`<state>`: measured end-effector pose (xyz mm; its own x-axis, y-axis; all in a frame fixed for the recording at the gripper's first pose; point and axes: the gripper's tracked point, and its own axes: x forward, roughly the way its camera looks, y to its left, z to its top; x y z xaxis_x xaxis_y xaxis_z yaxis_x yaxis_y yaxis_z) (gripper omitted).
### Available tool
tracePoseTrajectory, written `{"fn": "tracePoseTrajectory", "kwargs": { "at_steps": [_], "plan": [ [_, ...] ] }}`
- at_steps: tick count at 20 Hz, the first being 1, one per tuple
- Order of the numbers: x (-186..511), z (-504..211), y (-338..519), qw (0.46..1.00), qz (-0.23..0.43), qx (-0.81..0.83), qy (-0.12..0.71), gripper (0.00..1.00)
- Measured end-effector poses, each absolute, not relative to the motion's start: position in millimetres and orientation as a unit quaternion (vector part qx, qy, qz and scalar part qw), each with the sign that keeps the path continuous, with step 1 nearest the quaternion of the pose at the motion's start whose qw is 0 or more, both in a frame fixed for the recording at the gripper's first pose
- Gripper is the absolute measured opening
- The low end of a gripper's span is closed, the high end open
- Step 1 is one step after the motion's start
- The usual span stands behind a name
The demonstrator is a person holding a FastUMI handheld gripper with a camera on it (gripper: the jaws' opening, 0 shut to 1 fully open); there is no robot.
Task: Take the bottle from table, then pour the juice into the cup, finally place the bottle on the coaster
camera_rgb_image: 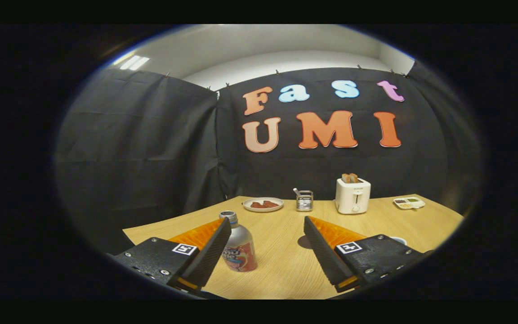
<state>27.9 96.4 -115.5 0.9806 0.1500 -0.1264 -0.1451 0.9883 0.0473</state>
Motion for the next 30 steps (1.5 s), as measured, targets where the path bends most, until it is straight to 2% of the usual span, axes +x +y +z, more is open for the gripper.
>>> {"fn": "tracePoseTrajectory", "kwargs": {
  "at_steps": [10, 22, 30],
  "plan": [
    [36.5, -171.1, 139.8, 0.989, 0.100, 0.004, 0.111, 0.97],
    [49.8, -222.0, 158.8, 0.980, 0.079, 0.050, 0.177, 0.96],
    [60.7, -240.9, 157.9, 0.975, 0.062, 0.041, 0.211, 0.84]
  ]
}}
